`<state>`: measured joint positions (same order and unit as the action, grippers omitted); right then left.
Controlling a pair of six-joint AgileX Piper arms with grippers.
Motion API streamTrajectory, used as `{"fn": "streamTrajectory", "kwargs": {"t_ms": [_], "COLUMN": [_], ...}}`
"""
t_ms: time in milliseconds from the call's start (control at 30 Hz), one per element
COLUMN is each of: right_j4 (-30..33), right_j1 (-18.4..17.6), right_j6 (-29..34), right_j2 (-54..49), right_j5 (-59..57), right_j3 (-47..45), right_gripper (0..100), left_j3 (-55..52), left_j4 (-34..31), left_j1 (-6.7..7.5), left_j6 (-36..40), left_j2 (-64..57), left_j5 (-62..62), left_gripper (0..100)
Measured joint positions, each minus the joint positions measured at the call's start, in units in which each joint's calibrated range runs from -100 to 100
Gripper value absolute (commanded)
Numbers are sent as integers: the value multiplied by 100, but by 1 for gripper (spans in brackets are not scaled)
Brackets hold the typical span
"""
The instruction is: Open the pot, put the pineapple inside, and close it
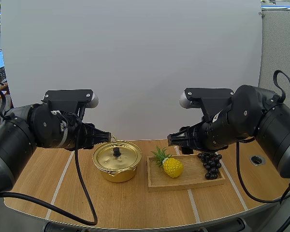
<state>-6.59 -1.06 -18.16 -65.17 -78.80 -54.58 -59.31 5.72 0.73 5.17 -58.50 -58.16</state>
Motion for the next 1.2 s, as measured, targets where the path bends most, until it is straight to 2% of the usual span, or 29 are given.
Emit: {"fn": "streamTrajectory", "kwargs": {"t_ms": [333,500,933,1200], "right_j4": [141,141,141,141], "right_j1": [0,0,0,0], "right_j6": [-10,-10,-10,-10], "right_j2": [0,0,0,0], "right_j5": [-16,-16,-16,-16], "right_j3": [0,0,0,0], "right_gripper": [100,100,100,100], "left_j3": [15,15,17,49], "left_j4": [18,295,328,311], "left_j1": [0,0,0,0], "left_j6": [-1130,-1849,-2373,-2894], "left_j2": [0,38,38,564], "left_j5": [-92,-92,-79,537], "left_gripper": [100,100,100,100]}}
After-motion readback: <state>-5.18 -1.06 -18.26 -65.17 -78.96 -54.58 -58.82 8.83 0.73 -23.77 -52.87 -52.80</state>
